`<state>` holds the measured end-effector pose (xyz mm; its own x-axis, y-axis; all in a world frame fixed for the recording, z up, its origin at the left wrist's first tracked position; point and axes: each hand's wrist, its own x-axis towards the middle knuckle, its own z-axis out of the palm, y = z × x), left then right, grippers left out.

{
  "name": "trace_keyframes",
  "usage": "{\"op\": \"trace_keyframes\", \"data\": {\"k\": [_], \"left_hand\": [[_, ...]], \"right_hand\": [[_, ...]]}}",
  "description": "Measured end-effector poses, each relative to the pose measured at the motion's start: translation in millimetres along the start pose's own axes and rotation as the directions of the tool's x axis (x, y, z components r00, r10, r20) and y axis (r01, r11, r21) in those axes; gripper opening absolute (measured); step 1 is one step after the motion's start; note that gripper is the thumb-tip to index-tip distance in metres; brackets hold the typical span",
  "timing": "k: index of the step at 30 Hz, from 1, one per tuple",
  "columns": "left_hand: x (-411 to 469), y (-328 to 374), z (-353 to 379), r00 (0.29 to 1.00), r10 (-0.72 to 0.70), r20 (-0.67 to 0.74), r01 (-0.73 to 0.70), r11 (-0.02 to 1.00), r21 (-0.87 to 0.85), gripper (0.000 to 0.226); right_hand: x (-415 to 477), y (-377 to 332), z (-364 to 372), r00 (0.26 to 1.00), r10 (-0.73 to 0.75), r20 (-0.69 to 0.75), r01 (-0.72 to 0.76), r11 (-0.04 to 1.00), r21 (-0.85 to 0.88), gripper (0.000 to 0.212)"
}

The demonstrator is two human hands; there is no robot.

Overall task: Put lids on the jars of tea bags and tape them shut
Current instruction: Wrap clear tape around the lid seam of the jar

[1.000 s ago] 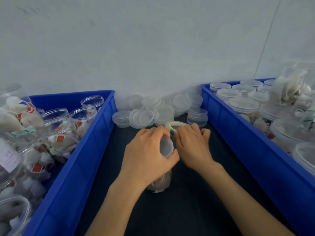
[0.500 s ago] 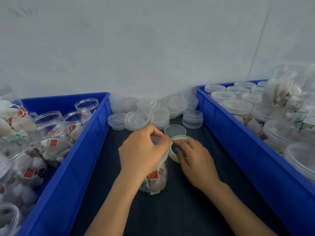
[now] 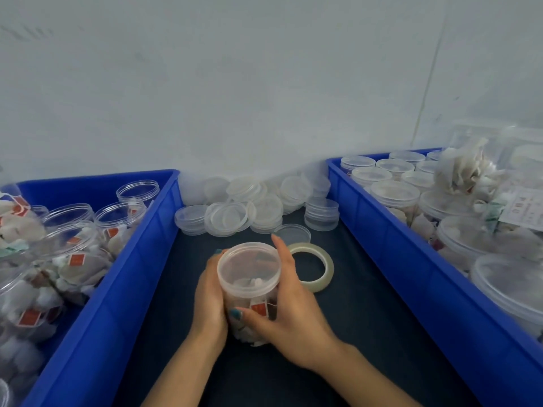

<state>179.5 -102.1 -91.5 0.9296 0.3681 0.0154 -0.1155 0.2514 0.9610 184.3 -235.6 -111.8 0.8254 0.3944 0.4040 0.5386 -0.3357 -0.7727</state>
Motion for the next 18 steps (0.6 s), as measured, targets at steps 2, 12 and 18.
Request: {"op": "trace_keyframes", "data": {"k": [2, 12, 18], "left_hand": [[3.9, -5.3, -2.0, 0.994, -0.040, 0.100, 0.025, 0.989, 0.147, 0.031], [17.6, -25.2, -6.3, 0.975, -0.191, 0.113, 0.143, 0.930, 0.339, 0.023], [18.4, -26.8, -7.8, 0.974, -0.189, 0.129, 0.134, 0.928, 0.346, 0.023]], "right_hand": [[4.1, -1.4, -14.6, 0.996, 0.008, -0.089, -0.011, 0.999, -0.032, 0.113], [66.9, -21.4, -160.6, 0.475, -0.140, -0.869, -0.096, 0.973, -0.209, 0.109], [103.8, 12.7, -194.4, 0.348, -0.004, -0.937, -0.428, 0.889, -0.163, 0.103]]}}
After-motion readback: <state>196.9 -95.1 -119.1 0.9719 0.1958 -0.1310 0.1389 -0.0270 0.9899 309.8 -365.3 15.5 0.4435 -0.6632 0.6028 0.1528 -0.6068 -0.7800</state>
